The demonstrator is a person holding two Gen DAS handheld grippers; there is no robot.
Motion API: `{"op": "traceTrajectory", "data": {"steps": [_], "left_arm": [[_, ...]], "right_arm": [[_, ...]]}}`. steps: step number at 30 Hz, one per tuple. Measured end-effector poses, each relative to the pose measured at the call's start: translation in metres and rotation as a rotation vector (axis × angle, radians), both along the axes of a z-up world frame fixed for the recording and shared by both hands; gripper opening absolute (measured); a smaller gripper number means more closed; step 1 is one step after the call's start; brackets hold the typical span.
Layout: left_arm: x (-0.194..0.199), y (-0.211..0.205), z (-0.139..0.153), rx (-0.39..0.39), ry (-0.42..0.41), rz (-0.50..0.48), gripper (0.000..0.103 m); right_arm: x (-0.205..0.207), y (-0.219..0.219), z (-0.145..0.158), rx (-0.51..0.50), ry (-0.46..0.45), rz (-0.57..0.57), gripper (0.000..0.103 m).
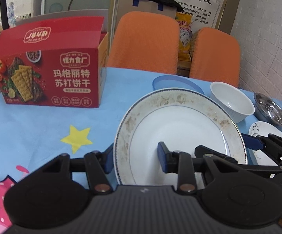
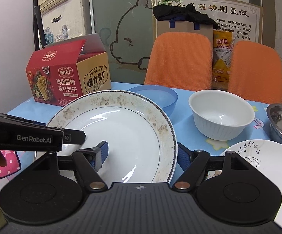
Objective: Organize plates and bowls
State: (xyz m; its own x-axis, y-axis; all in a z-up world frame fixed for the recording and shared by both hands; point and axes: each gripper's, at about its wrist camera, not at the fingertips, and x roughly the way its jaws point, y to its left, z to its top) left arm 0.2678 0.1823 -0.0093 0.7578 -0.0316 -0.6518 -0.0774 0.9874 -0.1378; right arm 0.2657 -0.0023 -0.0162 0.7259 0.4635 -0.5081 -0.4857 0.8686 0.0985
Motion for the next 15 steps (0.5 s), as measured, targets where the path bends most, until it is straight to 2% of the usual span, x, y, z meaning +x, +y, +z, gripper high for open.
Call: {"op": "traceTrajectory", "data": {"steps": [4,8,10,13,15], "left_arm": [[0.004,-0.006,0.001,0.011,0.012,-0.007,0.031],[0.01,-0.013,0.003,0.038,0.007,-0.019,0.03],[0.011,-0.014,0.0,0.045,0.008,-0.031,0.03],[0.016,-0.009,-0.007,0.027,0.041,-0.028,0.03],[0.015,-0.004,-0.009,0.005,0.036,-0.021,0.031]], "right_arm": [[0.003,-0.002,-0.001,0.006,0.009,-0.017,0.103],[0.003,-0.004,0.002,-0.008,-0.023,-0.033,0.103],[0.007,-0.005,-0.001,0.0,0.004,-0.005,0.103],[0.01,0.0,-0.009,-0.005,0.05,0.024,0.097],[0.006,0.004,-0.008,-0.005,0.038,0.048,0.1]]}}
